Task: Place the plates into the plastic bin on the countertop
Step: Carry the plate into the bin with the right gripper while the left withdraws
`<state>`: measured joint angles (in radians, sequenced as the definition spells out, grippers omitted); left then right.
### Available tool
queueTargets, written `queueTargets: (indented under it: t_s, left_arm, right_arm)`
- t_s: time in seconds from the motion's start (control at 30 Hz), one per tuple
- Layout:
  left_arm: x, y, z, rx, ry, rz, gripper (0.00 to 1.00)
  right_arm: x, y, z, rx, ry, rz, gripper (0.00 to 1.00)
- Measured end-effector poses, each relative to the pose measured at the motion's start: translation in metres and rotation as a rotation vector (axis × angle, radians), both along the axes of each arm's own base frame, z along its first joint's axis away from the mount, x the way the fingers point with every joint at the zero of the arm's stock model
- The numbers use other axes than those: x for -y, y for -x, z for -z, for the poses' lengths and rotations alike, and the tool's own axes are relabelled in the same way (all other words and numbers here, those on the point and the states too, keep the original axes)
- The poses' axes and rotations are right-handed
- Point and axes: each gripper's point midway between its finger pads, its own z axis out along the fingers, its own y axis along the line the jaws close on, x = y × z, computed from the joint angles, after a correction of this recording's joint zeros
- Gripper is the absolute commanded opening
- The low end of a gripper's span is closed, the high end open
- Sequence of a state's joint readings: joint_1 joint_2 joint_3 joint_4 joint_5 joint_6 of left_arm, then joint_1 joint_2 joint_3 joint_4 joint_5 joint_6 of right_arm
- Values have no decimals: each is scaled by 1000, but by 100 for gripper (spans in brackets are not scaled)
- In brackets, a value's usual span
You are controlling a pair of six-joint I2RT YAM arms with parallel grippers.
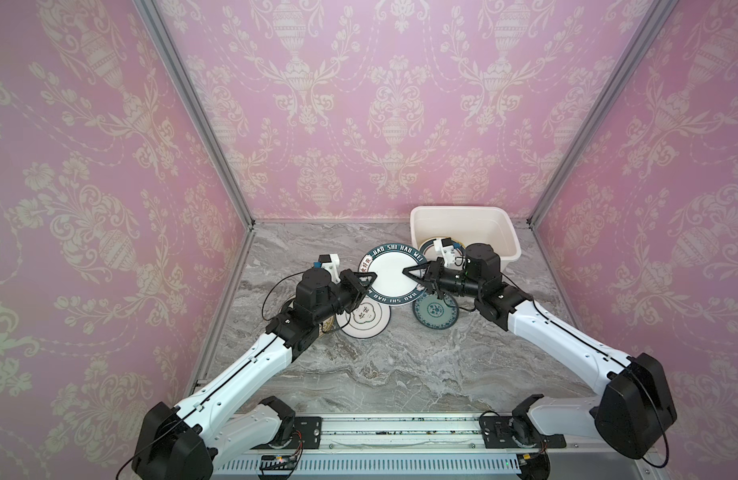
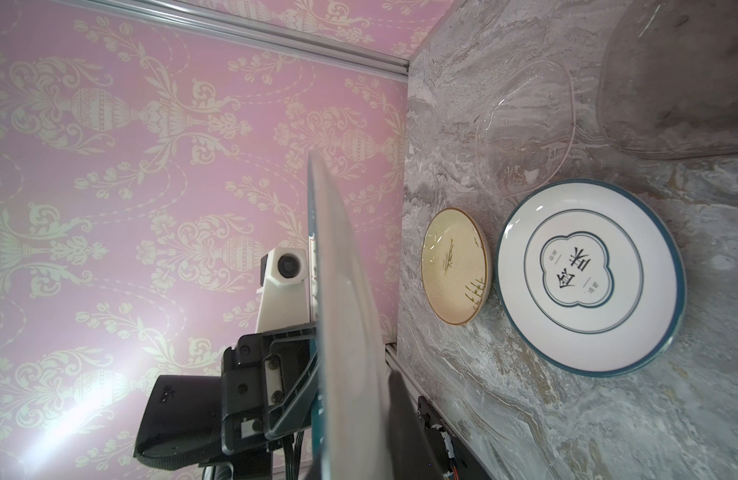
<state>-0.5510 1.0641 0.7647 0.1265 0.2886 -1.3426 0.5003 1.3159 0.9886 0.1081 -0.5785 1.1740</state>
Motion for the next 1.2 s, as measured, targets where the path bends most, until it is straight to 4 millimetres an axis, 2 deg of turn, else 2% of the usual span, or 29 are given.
queueTargets:
  t_s: [0.1, 0.17, 0.3, 0.47, 0.53, 0.63, 0.73, 0.87, 1.03, 1.2]
  left_arm:
    - [3, 5, -3, 26, -25, 23, 58]
    - [1, 8, -8, 49, -46, 24, 60]
    - [-9, 16, -37, 141, -73, 16, 63]
    - [-18, 25, -70, 258, -101, 12, 68]
    - [-19, 26, -72, 273, -126, 19, 69]
    - [-18, 25, -64, 268, -186, 36, 71]
    - [-16, 22, -51, 248, -236, 53, 71]
    - [-13, 18, -34, 214, -282, 69, 71]
    - [-9, 12, -20, 187, -311, 80, 71]
    - [-3, 2, 2, 141, -348, 98, 71]
  right_arm:
    - [5, 0, -1, 0, 38, -5, 0]
    - [18, -7, -2, -5, 64, 21, 0]
    - [55, -31, -15, -2, 95, 117, 0]
    - [106, -57, -44, 44, 124, 240, 0]
    - [124, -67, -52, 61, 145, 283, 0]
    - [147, -86, -53, 68, 183, 340, 0]
    - [165, -107, -42, 47, 227, 381, 0]
    - [179, -135, -15, -1, 286, 411, 0]
    - [189, -160, 19, -63, 335, 430, 0]
    - [198, -181, 45, -108, 370, 435, 0]
